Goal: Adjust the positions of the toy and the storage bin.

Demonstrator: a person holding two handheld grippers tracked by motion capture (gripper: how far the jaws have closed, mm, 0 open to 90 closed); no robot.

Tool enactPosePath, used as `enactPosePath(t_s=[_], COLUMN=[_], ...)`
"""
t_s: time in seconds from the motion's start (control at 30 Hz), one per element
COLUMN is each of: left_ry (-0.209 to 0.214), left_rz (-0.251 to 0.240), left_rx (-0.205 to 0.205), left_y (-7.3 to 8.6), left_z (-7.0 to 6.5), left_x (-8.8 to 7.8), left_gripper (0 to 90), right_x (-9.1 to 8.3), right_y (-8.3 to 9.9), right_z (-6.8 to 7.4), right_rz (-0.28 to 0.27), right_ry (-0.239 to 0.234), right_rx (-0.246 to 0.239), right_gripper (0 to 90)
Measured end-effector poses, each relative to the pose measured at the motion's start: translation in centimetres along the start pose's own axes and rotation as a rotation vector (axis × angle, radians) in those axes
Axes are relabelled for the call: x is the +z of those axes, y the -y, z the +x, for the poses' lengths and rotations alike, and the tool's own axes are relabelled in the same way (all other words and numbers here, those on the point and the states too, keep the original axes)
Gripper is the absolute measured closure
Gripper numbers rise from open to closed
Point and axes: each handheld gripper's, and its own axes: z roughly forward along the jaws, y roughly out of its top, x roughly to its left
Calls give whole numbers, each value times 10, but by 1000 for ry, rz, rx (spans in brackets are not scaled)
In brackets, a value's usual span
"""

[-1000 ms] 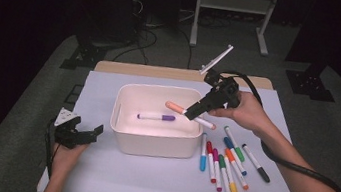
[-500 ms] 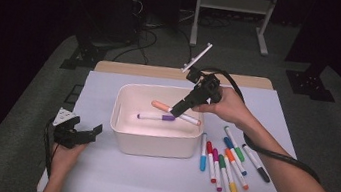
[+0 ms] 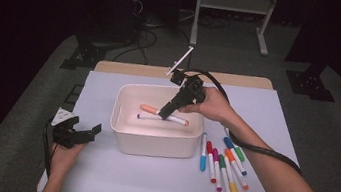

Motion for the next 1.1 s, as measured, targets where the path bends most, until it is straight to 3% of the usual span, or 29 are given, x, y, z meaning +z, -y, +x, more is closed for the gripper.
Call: enactPosePath(t_s=[0.47,1.1], left_ry=[2,-1], left_rz=[6,3], left_rx=[3,1], left_y=[0,1], left_z=[1,2], left_x=[1,0], left_gripper=[0,0], right_x=[23,54], right_y=[-4,-10], right_z=[-17,-21], right_rz=[47,138], right_ry=[4,17], right_rx=[3,-12], right_gripper=[754,753])
